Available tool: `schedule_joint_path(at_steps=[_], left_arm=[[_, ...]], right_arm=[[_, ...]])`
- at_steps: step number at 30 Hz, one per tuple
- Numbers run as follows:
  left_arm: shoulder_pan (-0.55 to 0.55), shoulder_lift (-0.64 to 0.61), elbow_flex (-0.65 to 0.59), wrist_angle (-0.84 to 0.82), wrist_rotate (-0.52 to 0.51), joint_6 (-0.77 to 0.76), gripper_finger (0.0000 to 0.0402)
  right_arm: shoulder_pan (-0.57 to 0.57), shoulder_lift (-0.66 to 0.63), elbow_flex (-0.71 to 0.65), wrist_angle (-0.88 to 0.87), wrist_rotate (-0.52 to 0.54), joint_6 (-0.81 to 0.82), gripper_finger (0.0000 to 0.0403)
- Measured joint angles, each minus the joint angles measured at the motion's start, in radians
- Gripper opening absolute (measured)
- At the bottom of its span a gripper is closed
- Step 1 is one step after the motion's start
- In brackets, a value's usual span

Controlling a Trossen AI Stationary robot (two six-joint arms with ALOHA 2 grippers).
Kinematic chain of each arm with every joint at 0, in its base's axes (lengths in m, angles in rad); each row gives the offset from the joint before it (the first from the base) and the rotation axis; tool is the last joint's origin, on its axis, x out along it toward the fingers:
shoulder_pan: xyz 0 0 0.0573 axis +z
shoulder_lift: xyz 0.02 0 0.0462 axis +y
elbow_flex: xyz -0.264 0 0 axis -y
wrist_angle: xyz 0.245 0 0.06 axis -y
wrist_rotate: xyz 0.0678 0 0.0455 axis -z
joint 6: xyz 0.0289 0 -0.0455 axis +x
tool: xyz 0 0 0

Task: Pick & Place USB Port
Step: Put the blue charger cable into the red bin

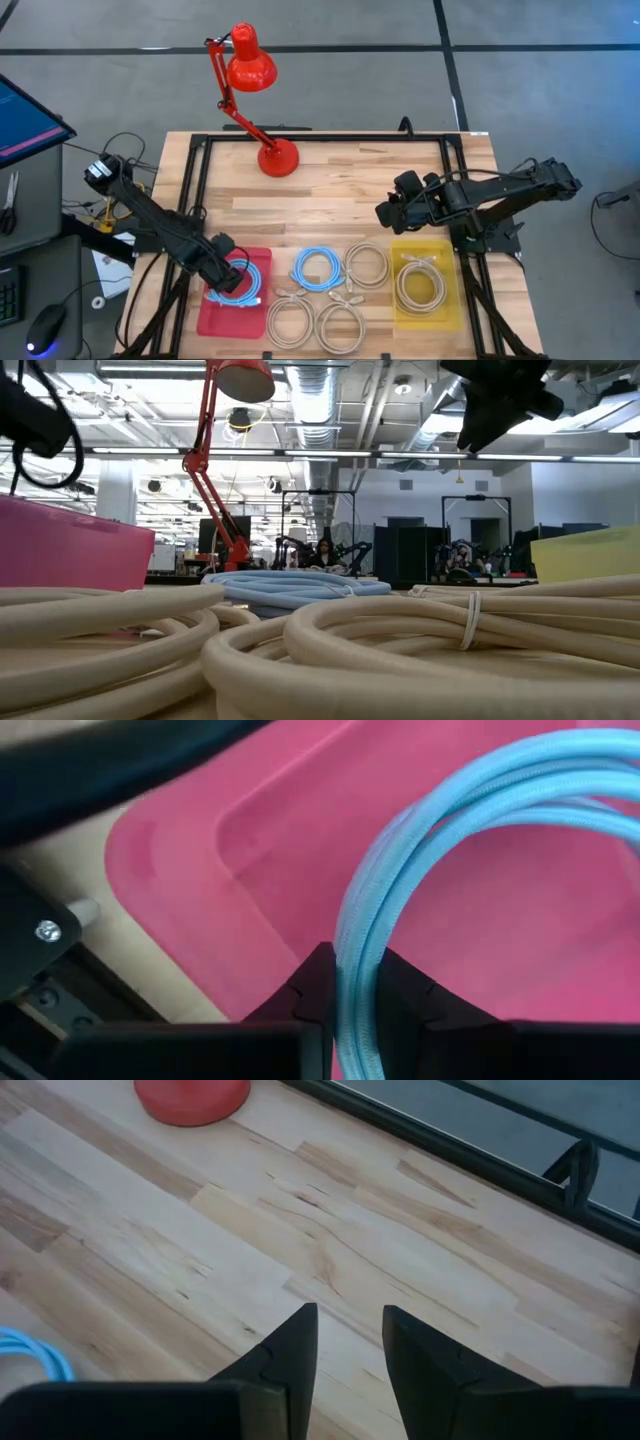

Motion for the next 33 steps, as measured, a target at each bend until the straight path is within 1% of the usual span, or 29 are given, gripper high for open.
schedule_joint_path(at_steps=[3,8,18,20,23,26,28,30,33], left_arm=[[-0.004,0.002,-0.045,0.06,-0.009,-0.009,0.004],[-0.003,0.002,-0.109,0.143,-0.059,-0.01,0.004],[-0.001,0.002,-0.19,0.171,-0.075,-0.01,0.0042],[-0.001,0.002,-0.191,0.178,-0.074,-0.01,0.0066],[-0.001,0.002,-0.191,0.187,-0.069,-0.01,0.0122],[-0.001,0.001,-0.191,0.194,-0.034,-0.008,0.0167],[-0.001,-0.007,-0.191,0.204,0.002,-0.006,0.0183],[-0.001,-0.03,-0.191,0.222,0.07,0.004,0.0187],[-0.001,-0.083,-0.191,0.238,0.179,0.009,0.0175]], right_arm=[[0.0,0.0,0.0,0.0,0.0,0.0,0.0107],[0.0,0.0,0.0,0.0,0.0,0.001,0.0107],[0.0,0.0,0.0,0.001,0.0,0.002,0.0107],[0.0,0.0,0.0,0.001,0.0,0.004,0.0107],[0.0,0.0,0.0,0.001,0.0,0.004,0.0107],[0.0,0.0,0.0,0.001,0.0,0.004,0.0107],[0.0,0.0,0.0,0.001,0.0,0.004,0.0107],[0.0,0.0,0.0,0.001,0.0,0.003,0.0107],[0.0,0.0,0.0,0.001,0.0,0.003,0.0107]])
